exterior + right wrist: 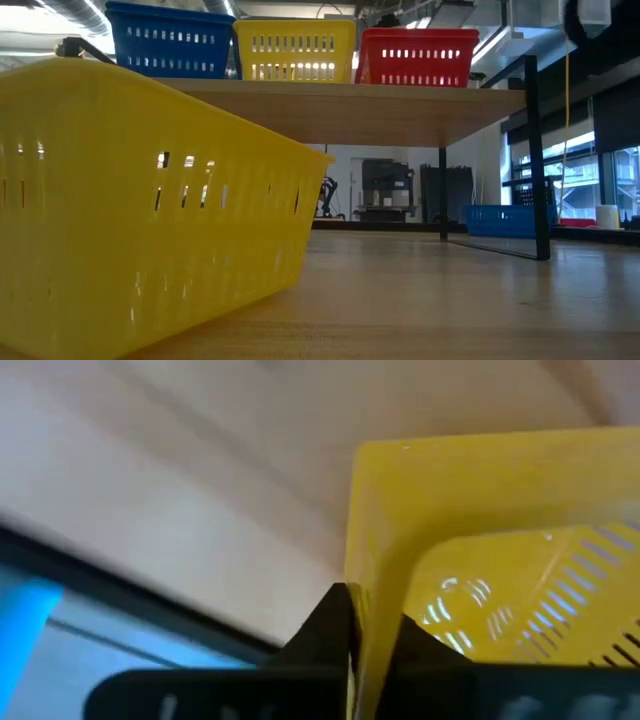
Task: Stack baskets on shelf by color
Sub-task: Stack the right yellow bin on top of the yellow bin on the shelf
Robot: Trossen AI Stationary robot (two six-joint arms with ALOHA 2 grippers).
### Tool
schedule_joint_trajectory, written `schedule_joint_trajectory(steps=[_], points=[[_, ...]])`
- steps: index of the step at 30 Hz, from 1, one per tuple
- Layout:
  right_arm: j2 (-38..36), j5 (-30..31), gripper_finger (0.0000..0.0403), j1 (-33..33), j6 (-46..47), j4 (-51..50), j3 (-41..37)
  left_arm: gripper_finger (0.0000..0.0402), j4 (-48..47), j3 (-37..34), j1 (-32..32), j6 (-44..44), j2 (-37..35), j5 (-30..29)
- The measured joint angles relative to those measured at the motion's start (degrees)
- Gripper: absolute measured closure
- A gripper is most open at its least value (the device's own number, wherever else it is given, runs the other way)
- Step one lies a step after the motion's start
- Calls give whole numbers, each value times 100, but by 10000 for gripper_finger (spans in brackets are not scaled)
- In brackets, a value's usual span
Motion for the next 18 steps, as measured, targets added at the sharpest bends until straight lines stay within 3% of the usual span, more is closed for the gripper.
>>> schedule_joint_trajectory(steps=[6, 12, 18], points=[[-25, -7, 402, -49, -861, -992, 1022, 401, 122, 0, 0, -27, 0, 0], [-27, -283, 402, -21, -1753, -2844, 2199, 401, 330, 2, 4, 285, 39, -19], [-32, -111, 403, -3, -2314, -4254, 3539, 401, 405, 2, 61, 495, 81, -40]])
